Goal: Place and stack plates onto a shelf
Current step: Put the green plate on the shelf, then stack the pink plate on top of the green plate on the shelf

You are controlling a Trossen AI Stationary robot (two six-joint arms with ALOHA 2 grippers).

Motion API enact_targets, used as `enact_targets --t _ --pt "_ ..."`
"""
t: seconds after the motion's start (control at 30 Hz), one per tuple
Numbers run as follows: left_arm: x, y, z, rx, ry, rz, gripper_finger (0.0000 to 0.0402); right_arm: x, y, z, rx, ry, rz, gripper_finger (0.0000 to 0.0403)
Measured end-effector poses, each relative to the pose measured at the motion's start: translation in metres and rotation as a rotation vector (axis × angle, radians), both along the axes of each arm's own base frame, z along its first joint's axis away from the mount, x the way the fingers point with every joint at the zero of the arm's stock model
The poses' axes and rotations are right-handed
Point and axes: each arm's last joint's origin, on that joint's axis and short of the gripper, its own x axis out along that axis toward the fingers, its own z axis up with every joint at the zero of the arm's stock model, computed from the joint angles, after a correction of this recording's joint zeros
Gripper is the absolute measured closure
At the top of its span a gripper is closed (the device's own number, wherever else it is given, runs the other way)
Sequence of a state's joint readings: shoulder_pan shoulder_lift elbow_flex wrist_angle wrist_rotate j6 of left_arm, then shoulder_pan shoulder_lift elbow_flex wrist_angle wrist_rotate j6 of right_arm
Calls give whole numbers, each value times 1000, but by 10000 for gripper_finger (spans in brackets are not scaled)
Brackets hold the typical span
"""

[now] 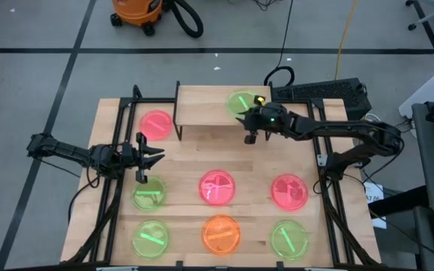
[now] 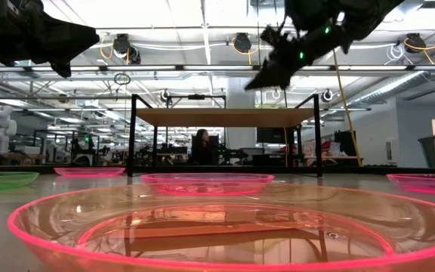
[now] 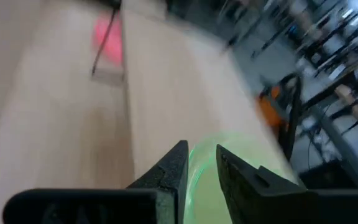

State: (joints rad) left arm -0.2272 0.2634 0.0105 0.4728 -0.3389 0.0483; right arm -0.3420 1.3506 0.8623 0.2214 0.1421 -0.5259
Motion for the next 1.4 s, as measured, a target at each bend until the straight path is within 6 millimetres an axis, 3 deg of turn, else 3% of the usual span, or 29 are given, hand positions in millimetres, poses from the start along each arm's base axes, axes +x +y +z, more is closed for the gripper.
enact_targets --t 0.2,0.3,0.4,0.63,0.83,1.0,1.4 --pt "0 0 0 0 0 0 314 -23 20 38 30 -159 106 332" --pt "0 0 0 0 0 0 314 -42 27 44 23 -227 110 332" --pt "0 0 0 0 0 0 314 -62 34 34 51 -274 100 332" --pt "0 0 0 0 1 0 314 -109 48 -12 120 -470 89 332" --pt "0 0 0 0 1 0 314 -138 58 -26 112 -664 108 332" --pt "0 0 0 0 0 0 314 -148 61 -30 89 -712 117 332" --pt "0 0 0 0 1 0 314 -150 61 -38 92 -685 113 332"
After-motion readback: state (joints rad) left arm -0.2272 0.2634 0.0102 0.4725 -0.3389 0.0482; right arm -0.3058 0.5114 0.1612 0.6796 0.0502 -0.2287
